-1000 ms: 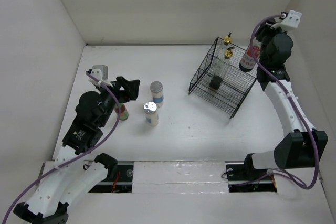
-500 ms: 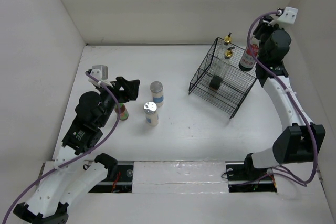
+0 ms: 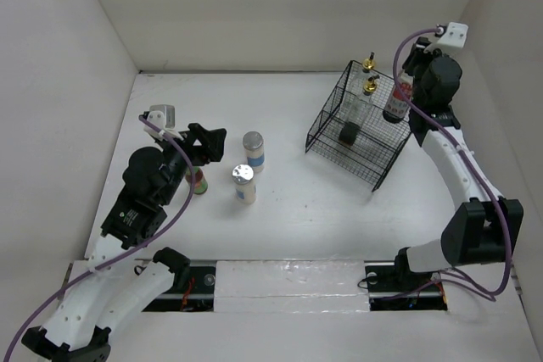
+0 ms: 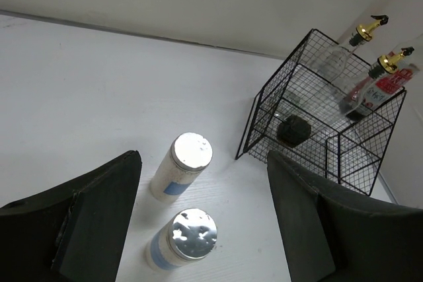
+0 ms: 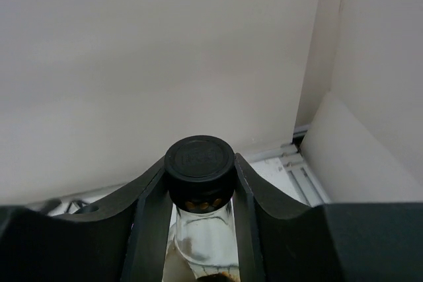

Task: Organize the condiment bottles

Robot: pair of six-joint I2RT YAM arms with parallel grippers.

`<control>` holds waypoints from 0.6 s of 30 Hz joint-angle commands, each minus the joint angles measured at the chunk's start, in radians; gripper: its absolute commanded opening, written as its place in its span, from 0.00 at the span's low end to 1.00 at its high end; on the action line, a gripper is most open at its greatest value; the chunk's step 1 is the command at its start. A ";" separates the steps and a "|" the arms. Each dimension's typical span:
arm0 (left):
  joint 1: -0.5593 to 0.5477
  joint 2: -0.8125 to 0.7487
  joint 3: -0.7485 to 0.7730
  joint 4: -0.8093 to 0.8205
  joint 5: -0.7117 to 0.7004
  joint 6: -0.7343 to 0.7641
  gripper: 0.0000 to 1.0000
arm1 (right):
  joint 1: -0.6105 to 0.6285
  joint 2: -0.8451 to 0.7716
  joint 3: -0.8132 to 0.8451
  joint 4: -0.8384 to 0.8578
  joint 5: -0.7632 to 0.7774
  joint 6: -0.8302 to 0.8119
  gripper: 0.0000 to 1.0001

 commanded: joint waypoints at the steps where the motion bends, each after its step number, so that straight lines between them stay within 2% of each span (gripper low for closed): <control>1: 0.003 0.003 -0.002 0.050 -0.005 0.012 0.73 | -0.008 -0.071 -0.070 0.163 -0.007 0.040 0.17; 9: 0.003 0.012 -0.002 0.059 0.025 0.012 0.73 | 0.006 -0.126 -0.268 0.210 0.012 0.124 0.18; 15: 0.003 0.012 -0.002 0.059 0.034 0.012 0.73 | 0.015 -0.170 -0.322 0.210 0.012 0.134 0.21; 18: 0.003 0.012 -0.002 0.059 0.034 0.012 0.73 | 0.015 -0.197 -0.348 0.199 0.012 0.146 0.32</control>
